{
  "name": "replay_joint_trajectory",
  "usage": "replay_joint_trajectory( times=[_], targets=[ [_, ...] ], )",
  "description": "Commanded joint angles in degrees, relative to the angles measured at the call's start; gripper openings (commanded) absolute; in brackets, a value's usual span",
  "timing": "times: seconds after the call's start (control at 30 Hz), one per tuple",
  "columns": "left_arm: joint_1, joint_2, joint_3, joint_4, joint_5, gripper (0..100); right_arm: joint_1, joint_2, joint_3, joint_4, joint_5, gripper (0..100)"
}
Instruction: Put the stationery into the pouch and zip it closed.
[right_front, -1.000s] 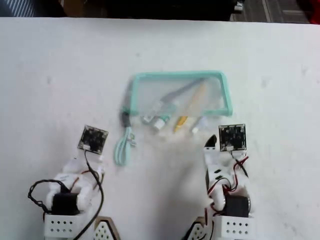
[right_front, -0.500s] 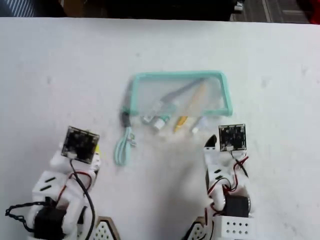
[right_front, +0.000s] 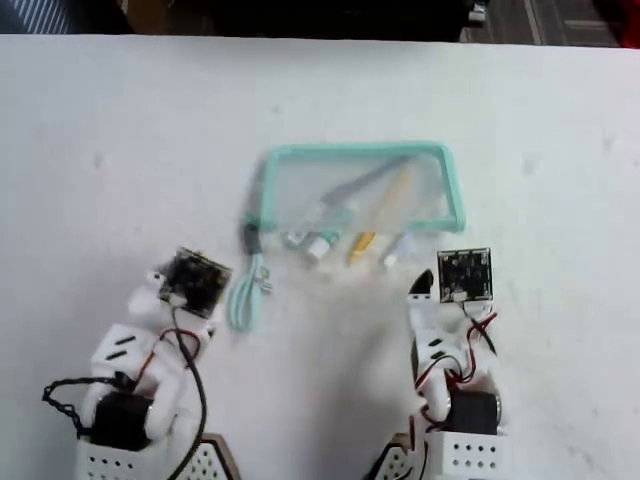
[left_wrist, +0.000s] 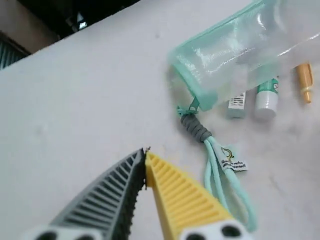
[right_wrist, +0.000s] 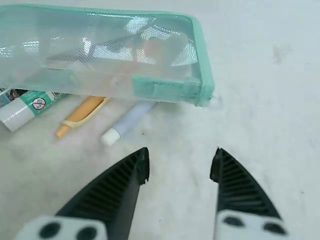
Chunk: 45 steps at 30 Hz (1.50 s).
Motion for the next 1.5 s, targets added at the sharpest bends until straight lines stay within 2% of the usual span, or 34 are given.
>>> replay_joint_trajectory(
  times=[0.0, 0.1, 0.17, 0.3, 0.43, 0.6, 1.03, 1.13, 1.3, 1.47],
  targets=[
    [-9.8, 0.1, 0.1, -3.3, 8.7, 2, 0.6, -0.4, 0.5, -0.7, -0.3, 20.0],
    [-16.0, 0.1, 0.5, -3.3, 13.1, 2, 0.5, -0.4, 0.5, -0.7, -0.3, 20.0],
    [-17.2, 0.1, 1.5, -3.4, 13.7, 2, 0.5, -0.4, 0.5, -0.7, -0.2, 20.0],
    [-16.2, 0.1, 4.3, -6.9, 13.8, 2, 0.5, -0.4, -0.3, 1.3, 0.4, 20.1],
    [-16.3, 0.1, 4.5, -7.0, 13.9, 2, -0.1, -0.4, -1.4, 4.6, 5.5, 20.1],
    [-16.3, 0.1, 4.5, -7.0, 14.1, 2, -2.1, -0.4, -1.5, 4.9, 5.5, 20.1],
    [-14.8, 0.1, 4.6, -7.2, 13.8, 2, -0.1, -0.4, -1.5, 4.9, 6.0, 20.1],
    [-15.0, 0.1, 4.5, -7.2, 13.8, 2, -0.2, -0.4, -2.1, 4.9, 9.1, 20.1],
    [-15.0, 0.1, 4.5, -7.3, 13.8, 2, -2.7, -0.4, -16.3, 8.0, 10.9, 19.8],
    [-15.0, 0.1, 4.5, -7.2, 13.8, 2, -10.4, 0.1, -27.2, 13.9, 11.3, 19.8]
  ],
)
